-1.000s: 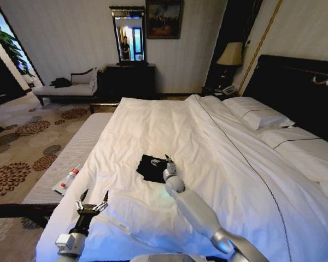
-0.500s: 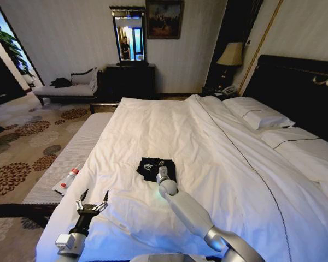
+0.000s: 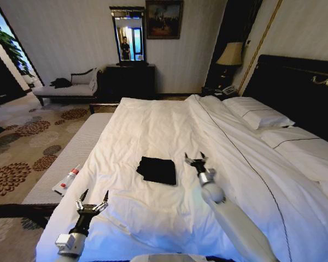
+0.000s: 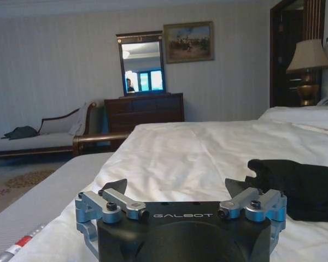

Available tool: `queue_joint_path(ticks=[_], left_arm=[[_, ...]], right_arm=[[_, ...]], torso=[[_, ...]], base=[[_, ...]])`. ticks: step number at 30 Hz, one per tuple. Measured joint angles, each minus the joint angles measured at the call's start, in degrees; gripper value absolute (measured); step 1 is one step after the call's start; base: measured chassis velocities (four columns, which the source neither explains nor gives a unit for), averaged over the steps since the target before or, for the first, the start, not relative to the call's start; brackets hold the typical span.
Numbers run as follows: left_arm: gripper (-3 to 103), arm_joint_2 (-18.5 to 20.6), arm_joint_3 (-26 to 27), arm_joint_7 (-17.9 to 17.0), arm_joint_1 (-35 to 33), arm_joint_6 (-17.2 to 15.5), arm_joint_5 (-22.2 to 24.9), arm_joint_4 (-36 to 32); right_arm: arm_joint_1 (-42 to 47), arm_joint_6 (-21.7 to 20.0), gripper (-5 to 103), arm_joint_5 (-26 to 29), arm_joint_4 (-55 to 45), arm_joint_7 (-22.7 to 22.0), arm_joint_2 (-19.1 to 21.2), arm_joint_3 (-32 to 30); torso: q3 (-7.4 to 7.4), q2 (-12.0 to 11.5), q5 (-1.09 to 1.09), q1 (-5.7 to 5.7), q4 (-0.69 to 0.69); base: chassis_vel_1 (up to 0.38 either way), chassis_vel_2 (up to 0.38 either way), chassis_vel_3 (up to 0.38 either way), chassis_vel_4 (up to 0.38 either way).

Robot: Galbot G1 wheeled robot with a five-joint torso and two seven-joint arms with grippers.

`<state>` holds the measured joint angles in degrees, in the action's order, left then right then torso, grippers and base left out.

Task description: Fold the clothes on the bed.

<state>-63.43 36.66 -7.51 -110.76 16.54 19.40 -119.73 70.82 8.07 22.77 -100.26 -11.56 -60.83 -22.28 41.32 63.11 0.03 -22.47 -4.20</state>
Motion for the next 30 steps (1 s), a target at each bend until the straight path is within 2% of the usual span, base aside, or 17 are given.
queue_joint_path(ticks=[4,8,9,13,18,30], left_arm=[[100,0.00,0.01,0.00,0.00,0.00,0.00,0.00],[100,0.01,0.01,0.00,0.00,0.00,0.00,0.00],[100,0.01,0.01,0.00,0.00,0.00,0.00,0.00],[100,0.00,0.00,0.00,0.00,0.00,0.00,0.00],[100,0.00,0.00,0.00,0.00,0.00,0.00,0.00],[100,0.00,0.00,0.00,0.00,0.00,0.00,-0.01]], right_arm=[[8.51,2.16,100,-1.74,-4.15,1.86,-0.56,-6.60],[17.88,6.10,100,-5.17,-7.25,4.95,-4.71,-13.25],[17.88,6.10,100,-5.17,-7.25,4.95,-4.71,-13.25],[26.98,10.11,100,-8.82,-9.21,7.33,-9.09,-17.95],[32.59,13.11,100,-11.14,-10.12,8.56,-11.61,-19.56],[33.95,13.68,100,-12.04,-11.00,9.26,-12.55,-19.83]], torso=[[0.00,0.01,-0.04,0.01,-0.01],[0.00,0.01,-0.03,0.00,0.01],[0.00,0.01,-0.03,0.00,0.01],[0.00,0.01,-0.03,0.01,-0.01],[0.00,0.02,-0.03,0.01,0.00],[0.01,0.01,-0.03,0.00,0.01]], base=[[0.000,0.000,0.000,0.000],[0.000,0.000,0.000,0.000],[0.000,0.000,0.000,0.000],[0.000,0.000,0.000,0.000],[0.000,0.000,0.000,0.000],[0.000,0.000,0.000,0.000]])
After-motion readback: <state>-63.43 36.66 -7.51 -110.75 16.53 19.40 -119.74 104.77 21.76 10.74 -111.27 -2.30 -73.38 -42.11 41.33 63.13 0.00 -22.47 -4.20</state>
